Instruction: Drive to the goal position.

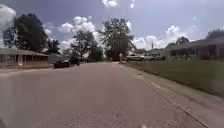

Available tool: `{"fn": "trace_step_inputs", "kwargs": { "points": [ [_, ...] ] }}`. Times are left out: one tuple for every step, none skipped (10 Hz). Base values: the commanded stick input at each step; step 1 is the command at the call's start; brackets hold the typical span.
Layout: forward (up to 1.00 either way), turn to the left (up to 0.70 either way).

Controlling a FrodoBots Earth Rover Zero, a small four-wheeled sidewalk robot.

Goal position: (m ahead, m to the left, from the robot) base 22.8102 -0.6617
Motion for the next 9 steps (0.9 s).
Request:
{"fn": "trace_step_inputs", "kwargs": {
  "points": [
    [0.70,0.00],
    [0.70,0.00],
    [0.70,0.00],
    [0.70,0.00],
    [0.70,0.00],
    [0.70,0.00],
    [0.70,0.00],
    [0.70,0.00],
    [0.70,0.00]
  ]
}}
